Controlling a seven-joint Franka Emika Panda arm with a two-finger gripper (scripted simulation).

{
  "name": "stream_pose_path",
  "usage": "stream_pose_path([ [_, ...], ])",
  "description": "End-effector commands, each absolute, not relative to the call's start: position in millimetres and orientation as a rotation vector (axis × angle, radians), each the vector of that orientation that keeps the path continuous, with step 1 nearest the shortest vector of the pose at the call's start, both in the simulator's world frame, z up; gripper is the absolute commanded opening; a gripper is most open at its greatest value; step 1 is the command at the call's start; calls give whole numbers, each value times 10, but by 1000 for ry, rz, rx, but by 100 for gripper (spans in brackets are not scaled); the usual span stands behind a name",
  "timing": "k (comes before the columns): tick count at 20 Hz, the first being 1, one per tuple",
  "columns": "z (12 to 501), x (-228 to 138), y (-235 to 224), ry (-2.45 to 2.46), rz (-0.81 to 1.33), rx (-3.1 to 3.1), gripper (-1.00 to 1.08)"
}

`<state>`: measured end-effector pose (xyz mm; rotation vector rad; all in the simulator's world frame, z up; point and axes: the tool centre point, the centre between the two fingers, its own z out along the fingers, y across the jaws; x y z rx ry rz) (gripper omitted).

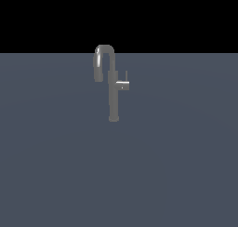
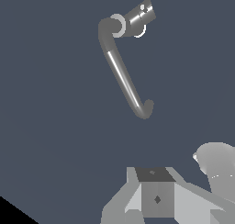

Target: Turn on the faucet by rotating a designated handle.

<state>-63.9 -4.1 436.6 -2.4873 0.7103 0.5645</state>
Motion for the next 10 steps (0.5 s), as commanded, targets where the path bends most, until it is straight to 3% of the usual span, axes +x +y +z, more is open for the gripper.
stream_pose_path([
  [1,4278,-492,-68,759,609,-2413,-100],
  [10,3884,2,-187,924,760,-2122,-100],
])
